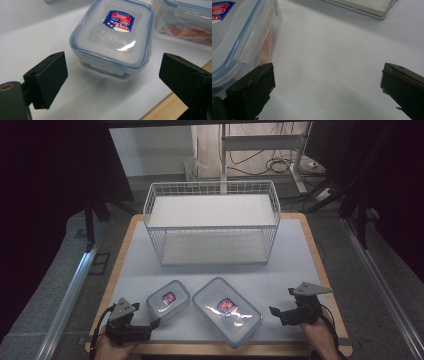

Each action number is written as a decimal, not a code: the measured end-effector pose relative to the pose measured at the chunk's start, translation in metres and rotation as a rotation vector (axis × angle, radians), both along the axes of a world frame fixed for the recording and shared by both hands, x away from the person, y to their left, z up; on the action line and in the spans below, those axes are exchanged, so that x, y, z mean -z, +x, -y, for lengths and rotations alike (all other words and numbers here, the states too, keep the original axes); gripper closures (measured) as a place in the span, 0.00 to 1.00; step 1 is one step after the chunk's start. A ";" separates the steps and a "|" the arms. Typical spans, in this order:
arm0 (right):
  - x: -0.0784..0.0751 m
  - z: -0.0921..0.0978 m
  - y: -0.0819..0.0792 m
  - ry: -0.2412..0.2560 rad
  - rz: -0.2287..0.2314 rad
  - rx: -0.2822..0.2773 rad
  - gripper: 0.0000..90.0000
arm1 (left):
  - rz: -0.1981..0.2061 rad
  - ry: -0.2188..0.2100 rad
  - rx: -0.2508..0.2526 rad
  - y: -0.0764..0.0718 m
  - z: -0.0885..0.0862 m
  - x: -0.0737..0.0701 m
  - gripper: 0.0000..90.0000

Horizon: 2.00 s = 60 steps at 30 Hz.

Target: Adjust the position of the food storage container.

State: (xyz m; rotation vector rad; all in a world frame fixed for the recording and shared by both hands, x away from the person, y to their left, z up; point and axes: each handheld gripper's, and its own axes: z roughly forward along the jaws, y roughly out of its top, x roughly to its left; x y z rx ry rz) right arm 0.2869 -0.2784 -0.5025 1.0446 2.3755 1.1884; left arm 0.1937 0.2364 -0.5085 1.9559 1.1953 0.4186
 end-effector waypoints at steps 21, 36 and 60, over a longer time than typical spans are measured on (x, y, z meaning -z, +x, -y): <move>0.003 -0.001 0.001 -0.012 -0.018 -0.015 0.00 | 0.018 -0.037 0.076 -0.006 0.010 -0.012 0.26; 0.004 -0.002 0.002 -0.020 -0.025 -0.009 0.00 | -0.022 -0.050 0.202 0.012 0.059 -0.011 1.00; 0.005 -0.005 0.001 -0.008 -0.029 -0.038 0.00 | -0.089 0.089 0.055 0.058 0.076 0.008 1.00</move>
